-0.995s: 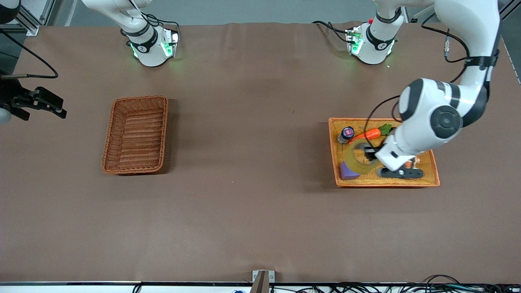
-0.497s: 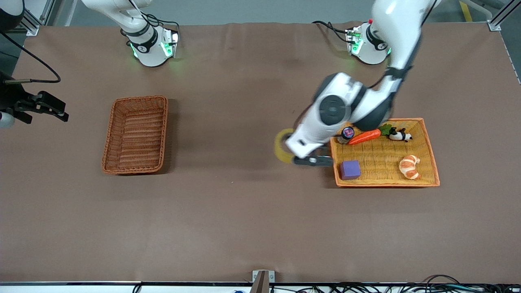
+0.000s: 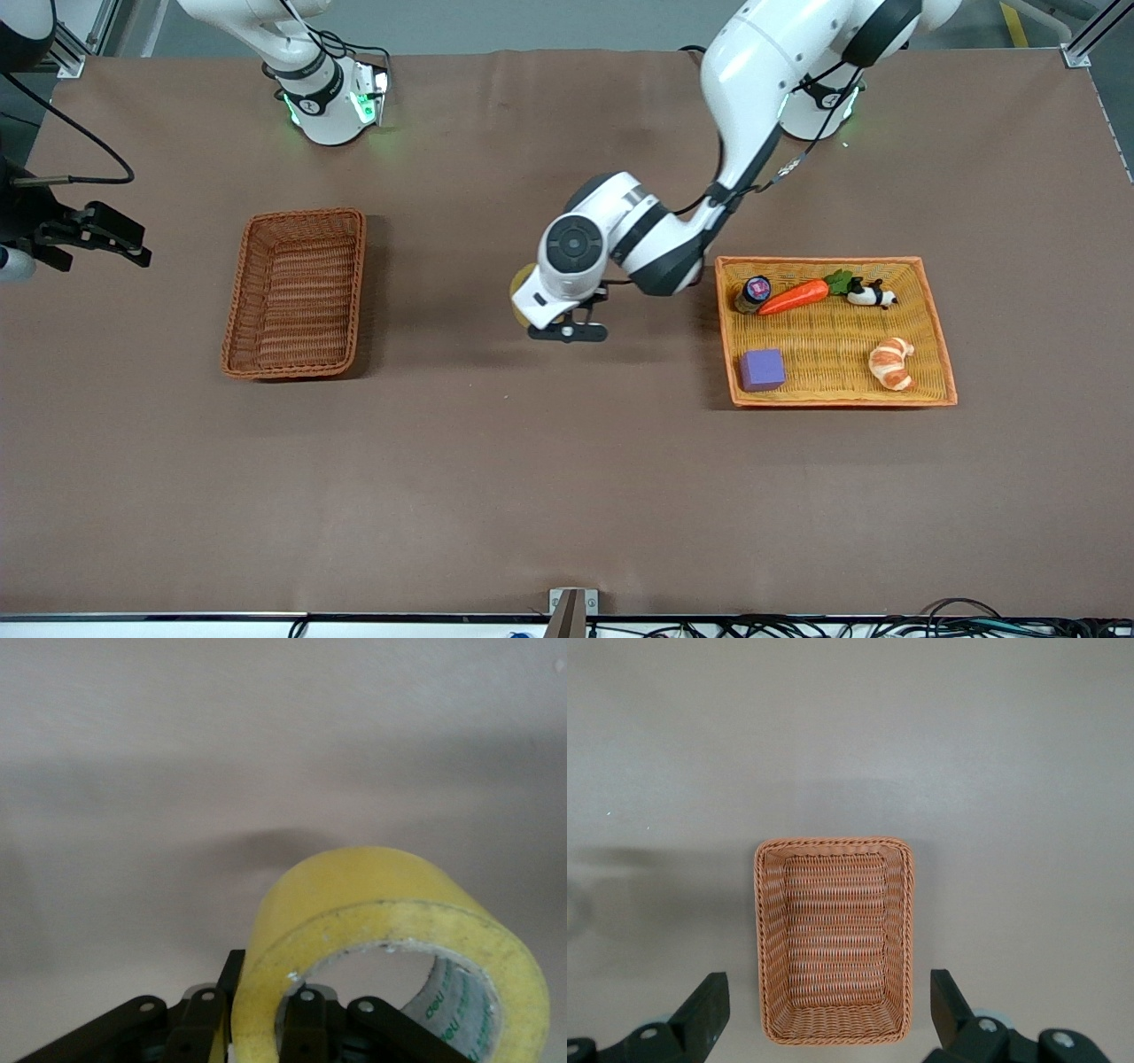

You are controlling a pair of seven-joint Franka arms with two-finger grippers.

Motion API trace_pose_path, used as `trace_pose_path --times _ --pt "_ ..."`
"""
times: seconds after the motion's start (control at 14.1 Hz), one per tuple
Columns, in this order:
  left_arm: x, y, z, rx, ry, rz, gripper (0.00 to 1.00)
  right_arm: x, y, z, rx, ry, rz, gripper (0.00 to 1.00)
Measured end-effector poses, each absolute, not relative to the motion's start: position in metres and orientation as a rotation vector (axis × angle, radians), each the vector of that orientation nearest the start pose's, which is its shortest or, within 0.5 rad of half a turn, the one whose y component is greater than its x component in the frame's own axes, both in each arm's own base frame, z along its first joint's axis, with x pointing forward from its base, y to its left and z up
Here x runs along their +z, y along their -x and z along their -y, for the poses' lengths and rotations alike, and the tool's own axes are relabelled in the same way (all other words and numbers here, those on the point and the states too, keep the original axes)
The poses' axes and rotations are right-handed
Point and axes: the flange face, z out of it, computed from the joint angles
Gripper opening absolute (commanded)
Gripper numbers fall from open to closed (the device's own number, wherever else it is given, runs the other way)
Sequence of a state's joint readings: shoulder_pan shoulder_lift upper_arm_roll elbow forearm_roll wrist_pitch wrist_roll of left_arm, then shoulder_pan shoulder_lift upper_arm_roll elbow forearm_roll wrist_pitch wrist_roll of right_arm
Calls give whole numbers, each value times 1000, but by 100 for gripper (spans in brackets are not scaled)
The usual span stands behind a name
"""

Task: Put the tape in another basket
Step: 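Lift the tape roll with the left gripper toward the empty basket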

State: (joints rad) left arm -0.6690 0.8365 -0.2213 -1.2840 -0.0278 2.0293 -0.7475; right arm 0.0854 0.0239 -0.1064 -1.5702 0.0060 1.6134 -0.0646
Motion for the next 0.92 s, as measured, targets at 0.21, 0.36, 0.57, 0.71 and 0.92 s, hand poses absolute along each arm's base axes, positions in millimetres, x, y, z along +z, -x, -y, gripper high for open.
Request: trace_pose_path --times 0.21,0.36,0.57,0.71,0.92 --pt "226 -476 585 247 3261 -160 25 615 -566 11 -30 3138 68 100" --pt "209 -466 600 251 3279 -181 58 614 -567 10 -28 3138 68 100" --pt "204 -457 616 225 3310 -203 100 612 -568 10 -23 3139 68 100" --pt "229 -468 616 179 3343 -160 100 610 -569 10 -20 3139 69 100" --pt "297 -510 585 114 3367 -56 100 600 -572 2 -4 3137 91 100"
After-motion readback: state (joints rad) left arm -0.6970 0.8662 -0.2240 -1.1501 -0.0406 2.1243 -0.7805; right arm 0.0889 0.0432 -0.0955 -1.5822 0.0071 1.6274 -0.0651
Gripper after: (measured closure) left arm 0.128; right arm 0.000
